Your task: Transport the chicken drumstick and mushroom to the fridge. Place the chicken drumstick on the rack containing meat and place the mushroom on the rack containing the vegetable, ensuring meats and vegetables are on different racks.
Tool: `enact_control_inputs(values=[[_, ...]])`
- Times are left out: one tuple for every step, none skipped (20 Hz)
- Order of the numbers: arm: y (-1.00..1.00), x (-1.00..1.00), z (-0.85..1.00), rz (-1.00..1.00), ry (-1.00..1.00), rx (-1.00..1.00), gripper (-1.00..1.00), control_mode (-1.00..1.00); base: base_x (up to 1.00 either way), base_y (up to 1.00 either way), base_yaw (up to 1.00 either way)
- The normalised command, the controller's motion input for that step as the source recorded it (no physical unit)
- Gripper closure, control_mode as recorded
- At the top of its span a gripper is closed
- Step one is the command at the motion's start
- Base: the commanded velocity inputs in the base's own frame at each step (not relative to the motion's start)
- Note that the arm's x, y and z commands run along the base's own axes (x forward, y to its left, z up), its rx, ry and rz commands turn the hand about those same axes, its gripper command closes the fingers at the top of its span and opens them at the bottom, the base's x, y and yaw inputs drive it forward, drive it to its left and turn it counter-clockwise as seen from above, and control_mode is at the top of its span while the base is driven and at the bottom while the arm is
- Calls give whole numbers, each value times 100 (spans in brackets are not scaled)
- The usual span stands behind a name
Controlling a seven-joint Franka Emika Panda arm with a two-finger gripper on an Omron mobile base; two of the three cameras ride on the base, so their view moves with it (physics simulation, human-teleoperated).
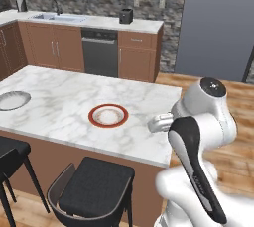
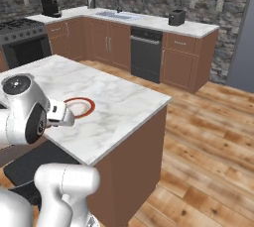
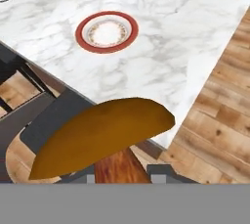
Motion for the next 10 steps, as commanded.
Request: enact_control_inputs(values=[[-7,-44,60,13,-15,0,100,-100,0,0,0],[-4,-38,58,12,-14,0,100,-100,0,0,0],[0,-32,61,10,-13,0,100,-100,0,0,0],[0,-30,62,6,-7,0,100,-100,0,0,0],[0,-36,66,3,-7,0,100,-100,0,0,0],[-3,-58,49,1,-8,0,100,-100,0,0,0],[0,-61,46,0,-15,-3,100,-100,0,0,0],[-1,-70,45,0,-19,-2,100,-100,0,0,0],[0,-74,41,0,-24,-3,100,-100,0,0,0],[0,-75,44,0,-24,-3,100,-100,0,0,0]])
